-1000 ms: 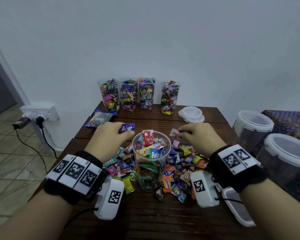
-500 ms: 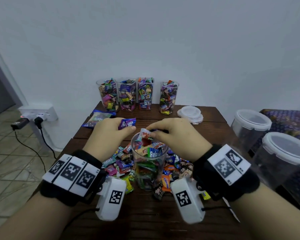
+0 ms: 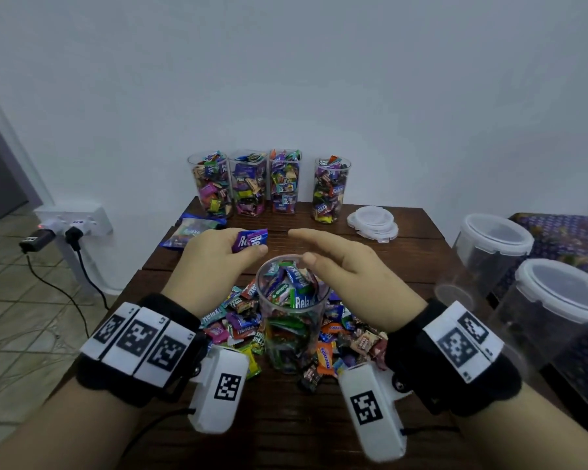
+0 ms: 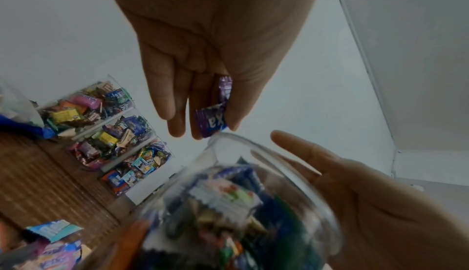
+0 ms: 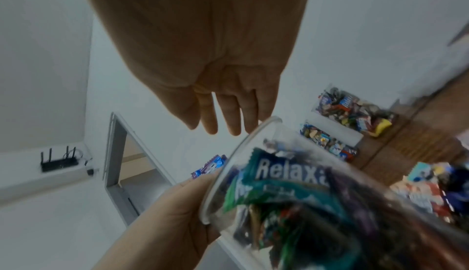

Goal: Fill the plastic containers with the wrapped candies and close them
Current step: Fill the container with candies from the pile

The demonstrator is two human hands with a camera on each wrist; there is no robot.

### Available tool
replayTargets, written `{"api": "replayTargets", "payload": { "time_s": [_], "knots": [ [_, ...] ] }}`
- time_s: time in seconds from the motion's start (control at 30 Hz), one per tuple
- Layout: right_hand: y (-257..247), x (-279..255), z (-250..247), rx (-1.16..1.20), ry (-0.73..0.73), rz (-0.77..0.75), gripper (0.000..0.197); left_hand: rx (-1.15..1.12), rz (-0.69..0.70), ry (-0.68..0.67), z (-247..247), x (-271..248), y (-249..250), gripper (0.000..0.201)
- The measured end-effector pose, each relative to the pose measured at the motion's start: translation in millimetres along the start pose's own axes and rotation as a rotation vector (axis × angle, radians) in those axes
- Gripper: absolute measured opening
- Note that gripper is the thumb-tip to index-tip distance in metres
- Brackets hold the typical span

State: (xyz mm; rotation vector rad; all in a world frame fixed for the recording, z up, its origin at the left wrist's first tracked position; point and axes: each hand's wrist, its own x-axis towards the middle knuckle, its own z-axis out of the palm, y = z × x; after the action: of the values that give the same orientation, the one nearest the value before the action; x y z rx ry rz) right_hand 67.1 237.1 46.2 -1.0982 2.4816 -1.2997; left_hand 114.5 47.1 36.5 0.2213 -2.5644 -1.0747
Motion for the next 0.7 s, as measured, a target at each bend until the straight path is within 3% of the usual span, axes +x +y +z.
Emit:
{"api": "replayTargets", "payload": {
  "time_s": [0.13, 0.23, 0.33, 0.4, 0.57, 0.7],
  "knots": [
    [15.9, -8.9, 7.4, 0.197, 0.100, 0.064, 0.044, -0.021, 0.014, 0.012, -0.2, -2.0, 5.3, 0.032],
    [30.5, -19.7, 19.7, 0.339, 0.108, 0.139, 0.083, -0.019, 0.036, 0.017, -1.7, -3.9, 11.6, 0.018],
    [40.1, -26.3, 36.6, 0.473, 0.051, 0.187, 0.111, 0.014, 0.084, 0.002, -0.3, -6.4, 22.8, 0.024],
    [43.7, -26.5, 48.2, 0.523, 0.040, 0.191, 0.111, 0.069, 0.116, -0.052, 4.5, -7.0, 28.3, 0.008],
    [42.8, -25.9, 58.9, 0.559, 0.101, 0.136, 0.073, 0.144, 0.168, -0.149, 14.4, -5.9, 32.9, 0.040],
    [45.8, -27.4, 58.8, 0.537, 0.126, 0.121, 0.072, 0.094, 0.176, -0.085, 10.9, -4.2, 30.8, 0.035]
  ]
}}
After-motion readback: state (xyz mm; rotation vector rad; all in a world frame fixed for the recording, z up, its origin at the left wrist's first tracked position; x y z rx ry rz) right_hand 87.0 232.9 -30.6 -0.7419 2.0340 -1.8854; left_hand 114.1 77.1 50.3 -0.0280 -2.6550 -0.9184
